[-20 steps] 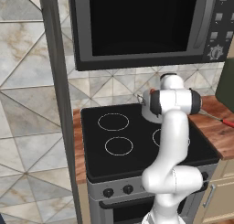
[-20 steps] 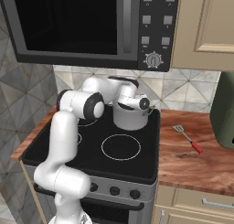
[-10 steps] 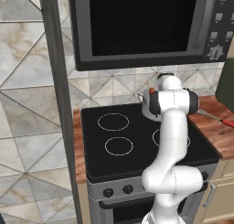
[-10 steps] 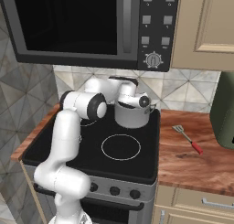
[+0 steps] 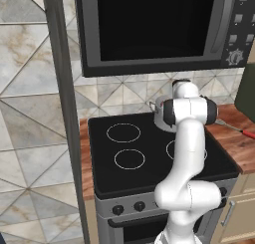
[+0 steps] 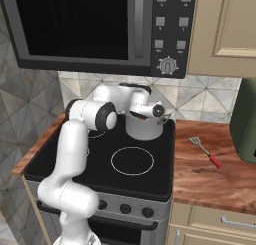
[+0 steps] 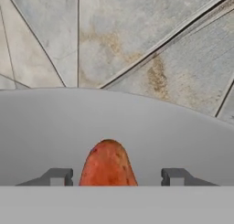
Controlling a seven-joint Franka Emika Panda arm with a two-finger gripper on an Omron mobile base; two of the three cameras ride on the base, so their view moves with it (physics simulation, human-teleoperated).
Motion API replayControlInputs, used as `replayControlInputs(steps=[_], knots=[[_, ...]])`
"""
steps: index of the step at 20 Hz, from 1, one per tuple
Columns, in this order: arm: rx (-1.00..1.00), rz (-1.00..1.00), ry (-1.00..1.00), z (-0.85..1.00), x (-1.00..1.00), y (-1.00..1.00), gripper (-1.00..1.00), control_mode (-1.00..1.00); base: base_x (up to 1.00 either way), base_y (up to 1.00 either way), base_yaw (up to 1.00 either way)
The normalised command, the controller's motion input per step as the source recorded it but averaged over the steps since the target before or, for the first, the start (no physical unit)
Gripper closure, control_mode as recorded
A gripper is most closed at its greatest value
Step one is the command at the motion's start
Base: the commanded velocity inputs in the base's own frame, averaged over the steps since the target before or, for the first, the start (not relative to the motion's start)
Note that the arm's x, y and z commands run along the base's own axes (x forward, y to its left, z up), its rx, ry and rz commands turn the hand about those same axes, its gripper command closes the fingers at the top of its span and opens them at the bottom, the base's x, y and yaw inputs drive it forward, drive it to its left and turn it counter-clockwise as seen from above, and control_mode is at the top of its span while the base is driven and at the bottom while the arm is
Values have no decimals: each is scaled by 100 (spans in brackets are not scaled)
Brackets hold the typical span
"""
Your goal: Put the sweet potato and garlic in the pot. Retrieve the spatula and lightly stir the vegetables in the pot.
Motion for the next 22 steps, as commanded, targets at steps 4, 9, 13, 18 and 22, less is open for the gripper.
replayControlInputs(steps=[4, 9, 13, 18, 22], knots=[[0, 0, 0, 24, -13, 1, -100, -100, 0, 0, 0], [0, 0, 0, 36, -6, 5, -100, -100, 0, 0, 0], [0, 0, 0, 40, -16, 0, -100, -100, 0, 0, 0], [4, 0, 0, 23, -55, 0, -100, -100, 0, 0, 0], [2, 0, 0, 27, -67, 0, -100, -100, 0, 0, 0]])
